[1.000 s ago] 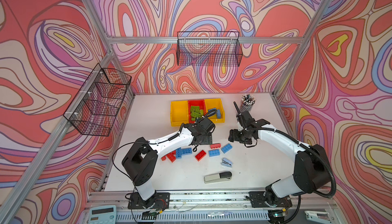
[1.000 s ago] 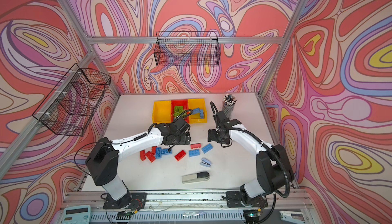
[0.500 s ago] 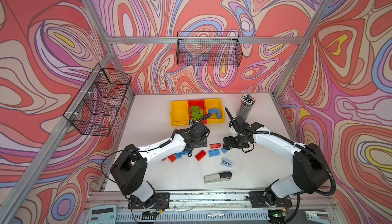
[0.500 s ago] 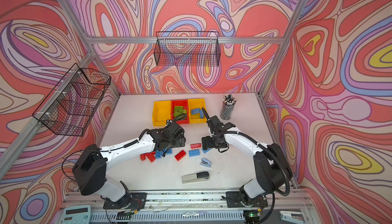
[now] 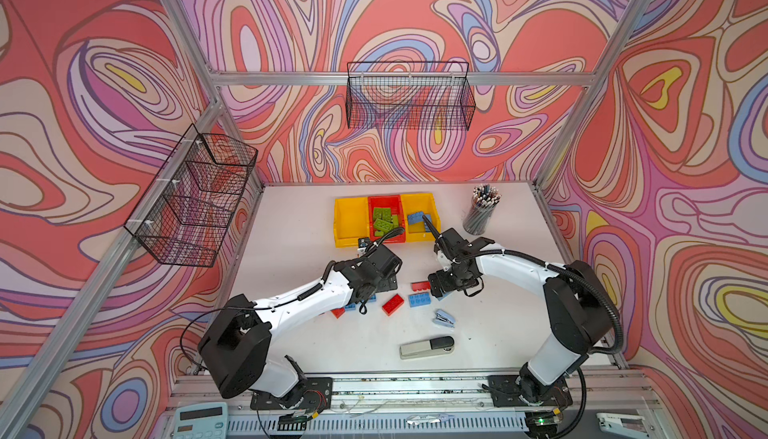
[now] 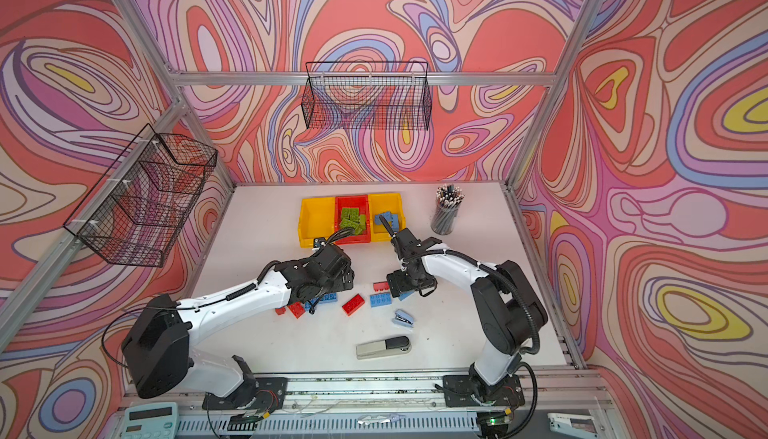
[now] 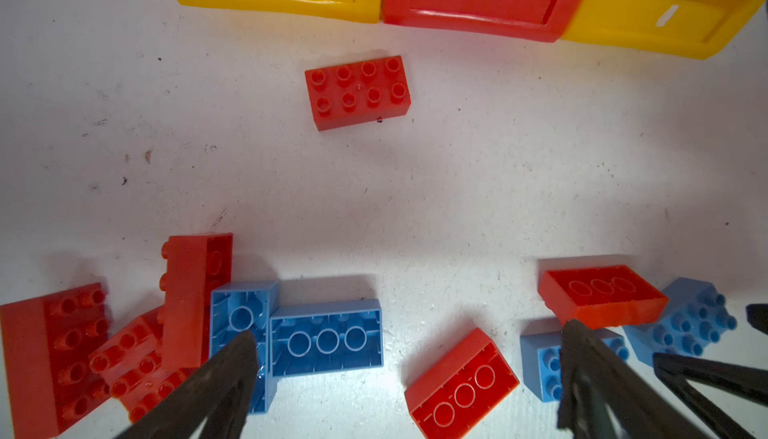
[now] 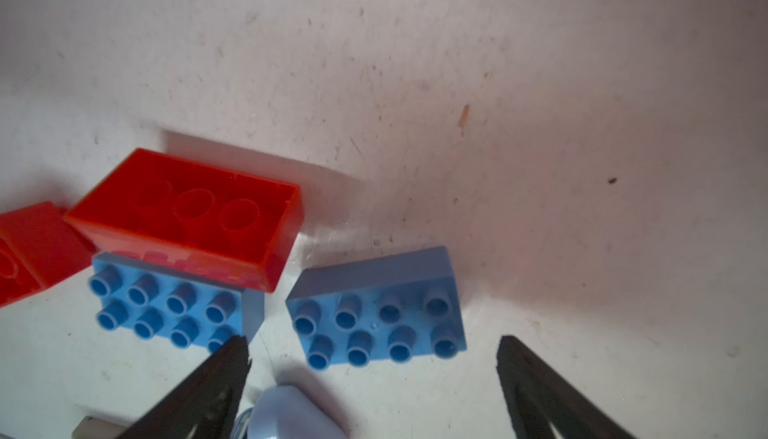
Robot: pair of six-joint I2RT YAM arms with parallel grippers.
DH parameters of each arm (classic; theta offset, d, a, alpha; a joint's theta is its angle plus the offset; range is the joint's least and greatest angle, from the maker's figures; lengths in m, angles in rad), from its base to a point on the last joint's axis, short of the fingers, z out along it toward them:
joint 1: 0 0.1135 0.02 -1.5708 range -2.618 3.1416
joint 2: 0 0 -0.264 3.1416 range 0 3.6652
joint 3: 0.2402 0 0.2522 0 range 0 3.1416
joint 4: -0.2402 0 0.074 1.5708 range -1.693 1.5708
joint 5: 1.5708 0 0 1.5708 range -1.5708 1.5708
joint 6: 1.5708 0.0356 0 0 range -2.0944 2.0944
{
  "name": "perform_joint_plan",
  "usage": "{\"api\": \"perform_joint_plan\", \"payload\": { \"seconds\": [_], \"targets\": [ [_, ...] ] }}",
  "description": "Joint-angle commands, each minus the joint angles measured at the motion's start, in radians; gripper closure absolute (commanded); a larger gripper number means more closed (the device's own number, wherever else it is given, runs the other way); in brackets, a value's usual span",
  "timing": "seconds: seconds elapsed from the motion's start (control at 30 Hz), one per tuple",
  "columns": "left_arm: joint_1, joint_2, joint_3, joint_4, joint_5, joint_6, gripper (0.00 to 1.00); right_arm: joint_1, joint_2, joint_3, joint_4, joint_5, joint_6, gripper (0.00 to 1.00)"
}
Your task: Sort the legos into containers by color
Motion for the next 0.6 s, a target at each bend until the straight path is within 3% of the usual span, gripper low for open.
{"api": "perform_joint_plan", "payload": {
  "seconds": [0.0,0.3,0.57],
  "targets": [
    [0.019,-0.025,-0.02,0.012,-0.021,-0.022,0.0,0.014,0.033,0.042,0.001,0.047,-0.039,0.02],
    [0.078,-0.006,-0.036,0.05,0.049,0.007,0.0,0.014,0.104,0.056,0.011,0.036,-0.04,0.08],
    [0.121,0.043,0.006,0.068,0.098,0.059,0.0,0.017,0.115,0.053,0.003,0.046,-0.017,0.3]
  ]
}}
